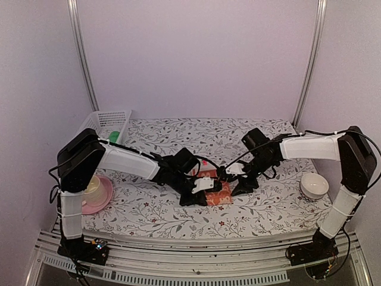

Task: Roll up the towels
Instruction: Roll the towel at the center of the board.

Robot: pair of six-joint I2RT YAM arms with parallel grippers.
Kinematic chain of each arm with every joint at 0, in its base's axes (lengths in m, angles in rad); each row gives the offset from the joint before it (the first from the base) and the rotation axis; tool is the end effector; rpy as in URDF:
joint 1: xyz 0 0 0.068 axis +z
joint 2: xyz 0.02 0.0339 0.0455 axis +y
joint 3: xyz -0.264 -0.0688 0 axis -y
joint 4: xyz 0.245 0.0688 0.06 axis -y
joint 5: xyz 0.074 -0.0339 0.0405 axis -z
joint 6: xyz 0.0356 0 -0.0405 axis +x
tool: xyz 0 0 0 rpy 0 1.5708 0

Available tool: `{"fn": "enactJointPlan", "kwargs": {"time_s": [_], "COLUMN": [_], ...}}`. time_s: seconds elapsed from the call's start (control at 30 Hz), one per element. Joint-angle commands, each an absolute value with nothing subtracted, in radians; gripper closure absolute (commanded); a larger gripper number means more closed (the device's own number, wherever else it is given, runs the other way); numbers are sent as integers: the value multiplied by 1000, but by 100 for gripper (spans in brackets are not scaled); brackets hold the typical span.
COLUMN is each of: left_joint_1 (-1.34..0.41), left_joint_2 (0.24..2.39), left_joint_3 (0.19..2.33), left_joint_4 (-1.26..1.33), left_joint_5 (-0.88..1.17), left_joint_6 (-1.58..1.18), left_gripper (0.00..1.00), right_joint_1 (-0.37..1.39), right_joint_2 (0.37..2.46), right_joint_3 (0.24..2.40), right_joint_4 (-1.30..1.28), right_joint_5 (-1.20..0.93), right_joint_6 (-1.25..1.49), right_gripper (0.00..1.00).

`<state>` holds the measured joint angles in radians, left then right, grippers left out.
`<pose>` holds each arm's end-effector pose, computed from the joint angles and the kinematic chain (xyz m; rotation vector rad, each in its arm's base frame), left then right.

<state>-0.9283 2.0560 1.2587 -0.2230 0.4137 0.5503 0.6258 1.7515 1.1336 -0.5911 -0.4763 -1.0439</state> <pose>0.2360 -0.3392 0.1228 1.8651 1.8169 -0.6736 0.2654 0.2120 0.1814 -2.0393 1.6885 0.5277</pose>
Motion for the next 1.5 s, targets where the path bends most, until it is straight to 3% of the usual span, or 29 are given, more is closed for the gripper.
{"fn": "enactJointPlan", "kwargs": {"time_s": [0.0, 0.47, 0.87, 1.17, 1.47], "left_joint_1": [-867, -817, -813, -808, -802], "left_joint_2": [2158, 2285, 2336, 2357, 2371], "left_joint_3": [1296, 1467, 1525, 1548, 1549], "left_joint_4": [-455, -620, -666, -686, -691], "left_joint_5": [605, 694, 696, 694, 697], "left_joint_6": [494, 449, 444, 445, 447], "left_gripper": [100, 100, 100, 100, 100], "right_joint_1": [630, 816, 849, 866, 865], "right_joint_2": [1621, 1508, 1544, 1581, 1622], "right_joint_3": [984, 721, 689, 698, 703], "right_joint_4": [-368, -101, 5, -9, 25], "right_joint_5": [-475, -324, -246, -253, -203], "right_joint_6": [-1150, -1239, -1199, -1209, -1191], "right_gripper": [39, 43, 46, 56, 59]}}
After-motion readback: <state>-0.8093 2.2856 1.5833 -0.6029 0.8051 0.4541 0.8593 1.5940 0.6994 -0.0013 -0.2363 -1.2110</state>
